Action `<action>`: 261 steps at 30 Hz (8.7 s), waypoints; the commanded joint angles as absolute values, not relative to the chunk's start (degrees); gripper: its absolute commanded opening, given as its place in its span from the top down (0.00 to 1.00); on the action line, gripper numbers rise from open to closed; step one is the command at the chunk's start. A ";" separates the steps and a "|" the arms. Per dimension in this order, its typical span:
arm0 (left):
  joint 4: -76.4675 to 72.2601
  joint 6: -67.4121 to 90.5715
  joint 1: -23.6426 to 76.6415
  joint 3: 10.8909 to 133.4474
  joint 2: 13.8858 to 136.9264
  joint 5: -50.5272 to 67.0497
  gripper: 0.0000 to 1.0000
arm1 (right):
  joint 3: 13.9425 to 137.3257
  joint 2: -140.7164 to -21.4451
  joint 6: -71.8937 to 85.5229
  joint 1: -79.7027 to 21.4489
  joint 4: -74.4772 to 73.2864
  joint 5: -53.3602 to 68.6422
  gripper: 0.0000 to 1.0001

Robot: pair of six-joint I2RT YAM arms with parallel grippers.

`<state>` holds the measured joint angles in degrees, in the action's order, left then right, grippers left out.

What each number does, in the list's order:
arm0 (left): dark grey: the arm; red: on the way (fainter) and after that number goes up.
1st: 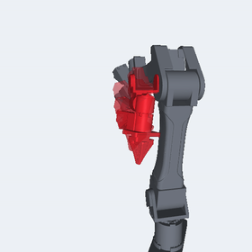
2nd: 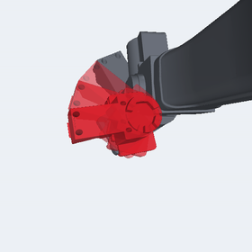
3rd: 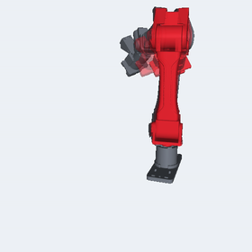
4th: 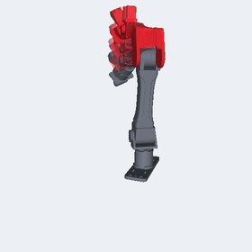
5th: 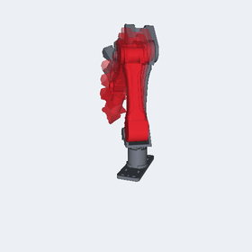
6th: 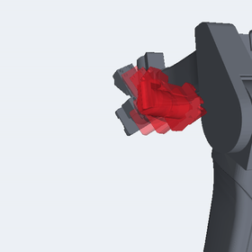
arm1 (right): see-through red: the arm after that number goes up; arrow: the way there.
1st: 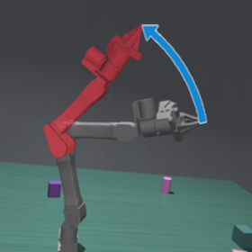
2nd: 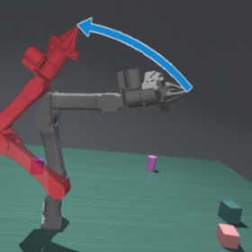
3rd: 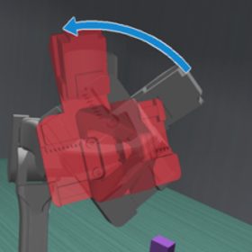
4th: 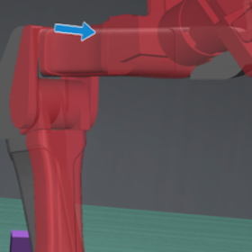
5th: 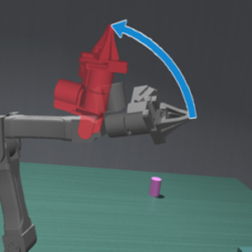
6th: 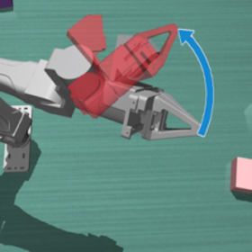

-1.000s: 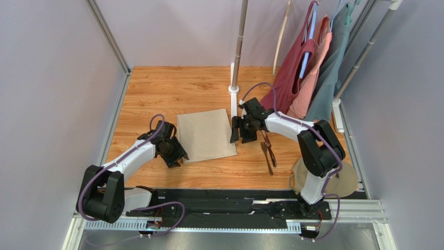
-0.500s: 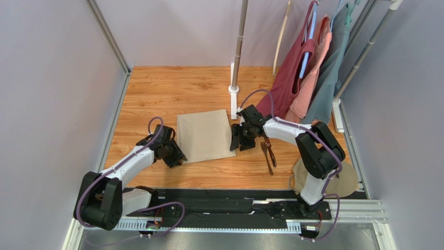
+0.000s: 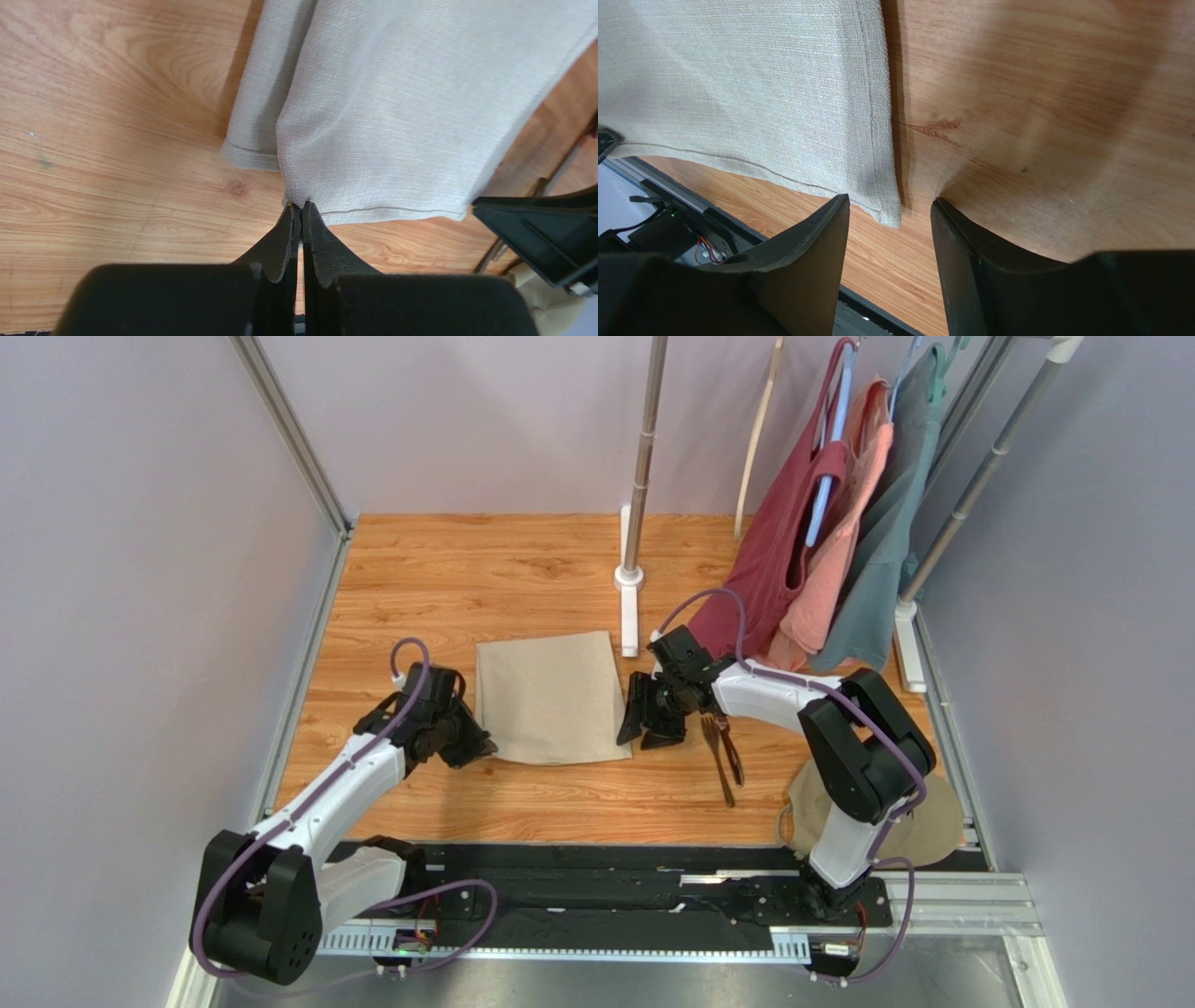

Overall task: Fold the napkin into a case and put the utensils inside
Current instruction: Pick up the square-folded napkin from the center of the board, then fold the square-folded napkin at the center of the board.

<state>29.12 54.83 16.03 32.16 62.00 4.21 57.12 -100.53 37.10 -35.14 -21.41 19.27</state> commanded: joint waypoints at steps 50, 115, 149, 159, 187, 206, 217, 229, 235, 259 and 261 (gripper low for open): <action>29.26 61.09 15.82 30.32 45.70 8.97 1.00 | 59.32 -104.50 58.81 -45.35 -31.64 -9.22 0.81; 30.76 57.39 15.82 31.11 46.49 6.33 1.00 | 61.00 -98.61 35.50 -43.16 -26.64 7.91 0.53; 32.26 57.57 15.82 30.58 42.98 5.89 1.00 | 71.36 -98.98 34.81 -47.02 -38.14 -5.72 1.00; 33.40 56.43 15.82 33.92 44.12 4.75 1.00 | 74.79 -99.40 34.89 -44.82 -36.83 1.49 1.00; 17.84 39.73 -2.99 75.57 90.60 18.45 1.00 | 123.74 -129.01 27.16 -33.49 -18.19 10.90 1.00; 26.89 29.09 -4.66 89.57 100.65 30.85 1.00 | 119.36 -127.45 30.14 -31.29 -15.91 13.27 1.00; 28.47 31.37 -4.31 73.94 89.92 30.32 1.00 | 105.49 -119.11 31.20 -32.69 -18.62 16.70 1.00; 37.42 30.15 -3.51 59.52 71.73 29.19 1.00 | 89.57 -109.52 32.26 -35.15 -21.62 18.28 1.00; 38.15 32.34 -3.43 49.50 66.36 26.98 1.00 | 82.88 -107.31 32.43 -35.33 -19.60 19.07 1.00; 32.52 40.25 -0.18 36.48 67.24 27.85 1.00 | 78.14 -108.37 30.59 -35.51 -20.83 19.86 1.00; 32.96 40.69 -0.18 35.86 65.84 28.74 1.00 | 77.87 -107.15 30.41 -35.51 -21.62 19.78 1.00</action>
